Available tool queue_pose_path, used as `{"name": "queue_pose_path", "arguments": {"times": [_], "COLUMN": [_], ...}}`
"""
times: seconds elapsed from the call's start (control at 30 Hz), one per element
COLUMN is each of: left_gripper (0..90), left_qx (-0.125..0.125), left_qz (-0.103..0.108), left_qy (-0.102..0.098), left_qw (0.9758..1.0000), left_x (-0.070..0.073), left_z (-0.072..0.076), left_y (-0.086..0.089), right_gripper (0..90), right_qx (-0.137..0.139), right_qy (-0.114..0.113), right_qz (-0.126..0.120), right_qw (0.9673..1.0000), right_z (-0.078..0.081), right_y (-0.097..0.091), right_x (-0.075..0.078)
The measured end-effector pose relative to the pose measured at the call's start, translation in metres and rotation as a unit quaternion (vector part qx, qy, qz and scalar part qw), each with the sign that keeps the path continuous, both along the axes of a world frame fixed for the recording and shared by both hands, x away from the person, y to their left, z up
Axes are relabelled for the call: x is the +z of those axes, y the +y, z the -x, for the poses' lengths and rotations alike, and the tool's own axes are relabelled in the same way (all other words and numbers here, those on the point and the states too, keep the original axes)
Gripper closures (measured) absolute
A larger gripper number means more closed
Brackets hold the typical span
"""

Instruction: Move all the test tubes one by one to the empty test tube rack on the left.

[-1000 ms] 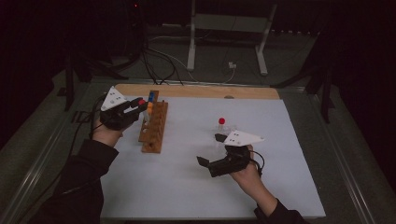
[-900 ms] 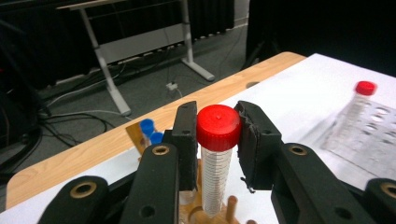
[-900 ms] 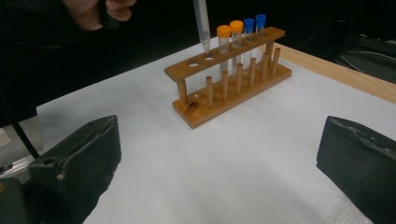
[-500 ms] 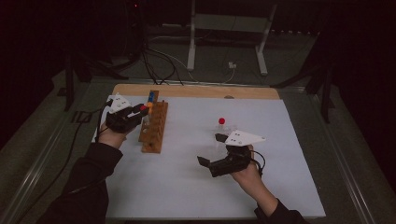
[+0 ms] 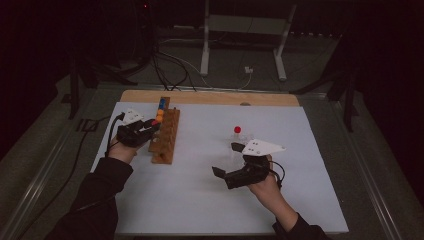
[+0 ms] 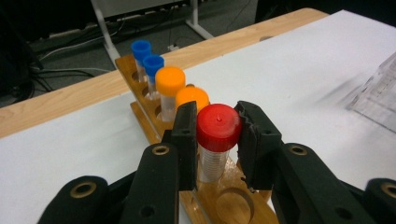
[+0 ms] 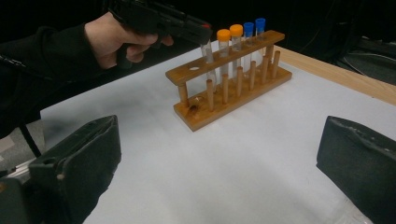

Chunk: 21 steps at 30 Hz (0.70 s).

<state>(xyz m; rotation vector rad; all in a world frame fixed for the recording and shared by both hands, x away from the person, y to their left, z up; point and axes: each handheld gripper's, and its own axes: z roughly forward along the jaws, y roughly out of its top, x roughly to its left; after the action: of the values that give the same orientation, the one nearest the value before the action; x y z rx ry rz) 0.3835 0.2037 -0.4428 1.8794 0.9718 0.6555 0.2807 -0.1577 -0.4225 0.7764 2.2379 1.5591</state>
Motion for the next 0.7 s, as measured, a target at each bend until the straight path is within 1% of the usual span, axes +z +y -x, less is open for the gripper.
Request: {"name": "queue_pose_path", "arguments": {"times": [0.1, 0.13, 0.27, 0.37, 0.43, 0.47, 0.53, 0.57, 0.6, 0.63, 0.7], "left_gripper": [71.2, 71.2, 71.2, 70.7, 69.9, 68.4, 61.8, 57.9, 51.9, 46.9, 41.8], "left_qx": [0.002, 0.001, 0.002, 0.001, 0.0, 0.0, -0.003, -0.004, -0.005, -0.005, -0.011], "left_qz": [-0.008, -0.012, -0.014, -0.011, -0.007, -0.005, -0.004, -0.006, -0.004, -0.005, -0.008], "left_qy": [0.007, 0.006, 0.007, 0.007, 0.011, 0.012, 0.011, 0.012, 0.011, 0.01, 0.003], "left_qw": [0.9999, 0.9999, 0.9999, 0.9999, 0.9999, 0.9999, 0.9999, 0.9999, 0.9999, 0.9999, 0.9999], "left_x": [-0.002, -0.003, -0.003, -0.003, -0.003, -0.003, -0.003, -0.002, -0.002, -0.002, 0.0], "left_z": [-0.001, -0.001, -0.001, -0.001, -0.001, 0.0, 0.003, 0.005, 0.007, 0.009, 0.015], "left_y": [-0.001, -0.002, -0.003, -0.002, -0.001, -0.001, -0.001, -0.002, -0.003, -0.003, -0.003], "right_gripper": [0.0, 0.0, 0.0, 0.0, 0.0, 0.0, 0.0, 0.0, 0.0, 0.0, 0.0], "right_qx": [0.0, -0.001, 0.0, 0.0, 0.0, 0.0, 0.0, 0.001, 0.001, -0.001, -0.004], "right_qy": [0.001, 0.001, 0.0, 0.0, 0.0, -0.001, -0.003, -0.004, -0.006, -0.008, -0.011], "right_qz": [-0.001, 0.0, 0.0, 0.001, 0.001, -0.001, -0.001, -0.002, -0.003, -0.001, -0.004], "right_qw": [1.0, 1.0, 1.0, 1.0, 1.0, 1.0, 1.0, 1.0, 1.0, 1.0, 0.9999], "right_z": [0.0, 0.0, 0.0, 0.0, 0.0, 0.0, 0.0, 0.0, 0.0, 0.0, -0.001], "right_y": [0.0, 0.0, 0.0, 0.0, -0.001, -0.001, -0.002, -0.003, -0.004, -0.004, -0.007], "right_x": [0.0, 0.0, 0.0, 0.0, 0.001, 0.001, 0.002, 0.003, 0.003, 0.004, 0.006]}}
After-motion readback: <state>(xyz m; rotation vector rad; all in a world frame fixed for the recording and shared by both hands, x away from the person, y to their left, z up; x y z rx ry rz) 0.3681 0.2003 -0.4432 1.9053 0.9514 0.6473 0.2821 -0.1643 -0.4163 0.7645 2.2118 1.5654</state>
